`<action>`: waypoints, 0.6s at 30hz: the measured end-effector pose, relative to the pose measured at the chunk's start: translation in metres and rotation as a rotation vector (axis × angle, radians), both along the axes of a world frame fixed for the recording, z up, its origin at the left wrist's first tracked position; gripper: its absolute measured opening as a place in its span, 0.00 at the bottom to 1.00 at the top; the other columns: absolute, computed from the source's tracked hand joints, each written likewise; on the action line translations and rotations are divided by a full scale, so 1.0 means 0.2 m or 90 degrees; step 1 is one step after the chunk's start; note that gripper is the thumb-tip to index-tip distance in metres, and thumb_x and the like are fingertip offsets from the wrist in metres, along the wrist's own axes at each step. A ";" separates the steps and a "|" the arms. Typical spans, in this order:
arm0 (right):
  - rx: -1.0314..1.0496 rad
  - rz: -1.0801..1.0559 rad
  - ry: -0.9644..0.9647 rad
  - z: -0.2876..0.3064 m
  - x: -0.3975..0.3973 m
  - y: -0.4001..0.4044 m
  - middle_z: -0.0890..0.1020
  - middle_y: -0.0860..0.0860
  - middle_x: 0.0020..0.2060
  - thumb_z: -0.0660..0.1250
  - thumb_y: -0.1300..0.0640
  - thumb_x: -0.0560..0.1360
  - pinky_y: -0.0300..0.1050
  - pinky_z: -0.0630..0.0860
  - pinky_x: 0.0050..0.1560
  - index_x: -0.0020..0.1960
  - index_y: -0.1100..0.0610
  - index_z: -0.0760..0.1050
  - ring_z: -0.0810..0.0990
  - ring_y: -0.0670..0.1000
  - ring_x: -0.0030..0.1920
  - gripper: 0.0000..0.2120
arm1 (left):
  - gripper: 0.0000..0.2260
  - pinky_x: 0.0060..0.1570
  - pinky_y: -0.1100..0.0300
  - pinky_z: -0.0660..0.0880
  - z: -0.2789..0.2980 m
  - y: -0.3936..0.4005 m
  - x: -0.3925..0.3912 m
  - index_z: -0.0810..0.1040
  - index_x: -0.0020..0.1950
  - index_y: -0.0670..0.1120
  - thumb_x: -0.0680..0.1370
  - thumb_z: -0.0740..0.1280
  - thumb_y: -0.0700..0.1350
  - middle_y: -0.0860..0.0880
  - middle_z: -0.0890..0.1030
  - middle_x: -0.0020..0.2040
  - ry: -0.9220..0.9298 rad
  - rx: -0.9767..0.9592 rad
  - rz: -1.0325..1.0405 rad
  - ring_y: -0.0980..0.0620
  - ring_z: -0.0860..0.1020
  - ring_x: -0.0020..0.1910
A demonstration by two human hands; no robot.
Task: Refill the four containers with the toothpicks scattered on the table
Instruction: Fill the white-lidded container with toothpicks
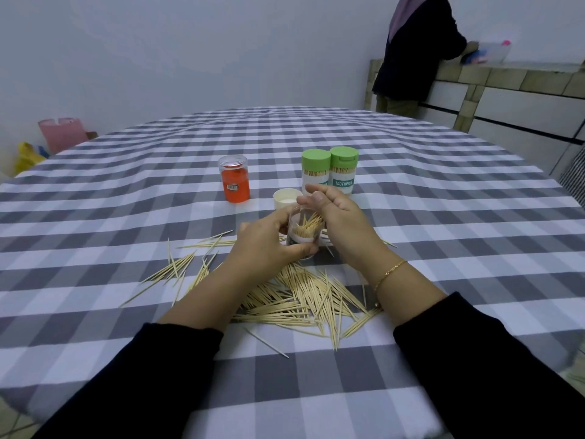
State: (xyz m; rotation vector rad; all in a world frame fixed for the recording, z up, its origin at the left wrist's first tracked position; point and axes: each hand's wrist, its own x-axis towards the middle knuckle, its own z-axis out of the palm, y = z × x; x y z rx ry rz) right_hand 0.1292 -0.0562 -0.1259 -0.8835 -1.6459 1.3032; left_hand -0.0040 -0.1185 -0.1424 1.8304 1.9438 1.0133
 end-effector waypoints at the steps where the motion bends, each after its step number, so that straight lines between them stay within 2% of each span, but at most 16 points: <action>1: -0.015 0.001 -0.003 0.00 0.00 0.00 0.81 0.49 0.54 0.57 0.55 0.81 0.44 0.76 0.59 0.65 0.54 0.73 0.78 0.47 0.57 0.14 | 0.28 0.63 0.45 0.69 0.00 0.00 0.00 0.71 0.68 0.59 0.69 0.75 0.57 0.63 0.77 0.48 0.001 -0.003 0.002 0.55 0.75 0.58; 3: -0.020 -0.010 -0.030 0.02 0.02 0.02 0.80 0.51 0.58 0.58 0.56 0.81 0.50 0.74 0.62 0.65 0.55 0.73 0.78 0.50 0.59 0.14 | 0.28 0.63 0.45 0.69 0.00 0.00 -0.01 0.71 0.68 0.60 0.69 0.75 0.58 0.65 0.77 0.46 0.000 -0.005 0.005 0.54 0.75 0.57; 5: 0.016 -0.047 -0.116 0.03 0.05 0.05 0.78 0.51 0.61 0.58 0.56 0.81 0.50 0.72 0.64 0.65 0.54 0.74 0.76 0.51 0.61 0.14 | 0.28 0.63 0.46 0.69 0.00 0.00 0.00 0.72 0.67 0.61 0.69 0.75 0.58 0.68 0.76 0.43 0.001 -0.006 0.009 0.56 0.75 0.56; 8: 0.060 -0.098 -0.319 0.06 0.13 0.10 0.75 0.51 0.65 0.56 0.60 0.81 0.41 0.68 0.61 0.67 0.55 0.73 0.72 0.52 0.65 0.16 | 0.28 0.64 0.47 0.68 -0.02 0.01 -0.02 0.72 0.68 0.60 0.69 0.75 0.59 0.68 0.76 0.44 -0.003 -0.011 0.012 0.58 0.75 0.56; 11: 0.070 -0.095 -0.587 0.04 0.17 0.14 0.74 0.54 0.66 0.55 0.63 0.80 0.45 0.69 0.61 0.67 0.57 0.73 0.72 0.55 0.64 0.18 | 0.32 0.64 0.47 0.69 -0.03 0.02 -0.03 0.71 0.69 0.59 0.67 0.74 0.63 0.63 0.79 0.51 -0.017 -0.019 0.019 0.54 0.74 0.59; 14: 0.095 -0.100 -0.781 0.00 0.18 0.16 0.76 0.57 0.62 0.53 0.61 0.79 0.46 0.73 0.55 0.64 0.59 0.74 0.74 0.58 0.60 0.18 | 0.29 0.65 0.47 0.67 -0.02 0.01 -0.03 0.72 0.68 0.58 0.69 0.74 0.60 0.63 0.79 0.49 -0.012 -0.006 0.022 0.58 0.76 0.57; 16: 0.105 -0.095 -0.812 0.00 0.18 0.16 0.76 0.57 0.60 0.53 0.62 0.78 0.46 0.73 0.55 0.62 0.60 0.74 0.74 0.58 0.59 0.17 | 0.30 0.66 0.46 0.67 -0.02 0.01 -0.02 0.72 0.69 0.57 0.69 0.74 0.60 0.62 0.80 0.51 -0.016 0.001 0.020 0.58 0.76 0.57; 18: 0.081 -0.085 -0.752 0.02 0.18 0.15 0.77 0.58 0.60 0.54 0.63 0.79 0.47 0.73 0.58 0.63 0.62 0.74 0.75 0.58 0.60 0.17 | 0.31 0.66 0.46 0.67 -0.02 0.01 -0.02 0.72 0.70 0.57 0.68 0.74 0.61 0.61 0.81 0.54 -0.023 0.003 0.019 0.57 0.76 0.58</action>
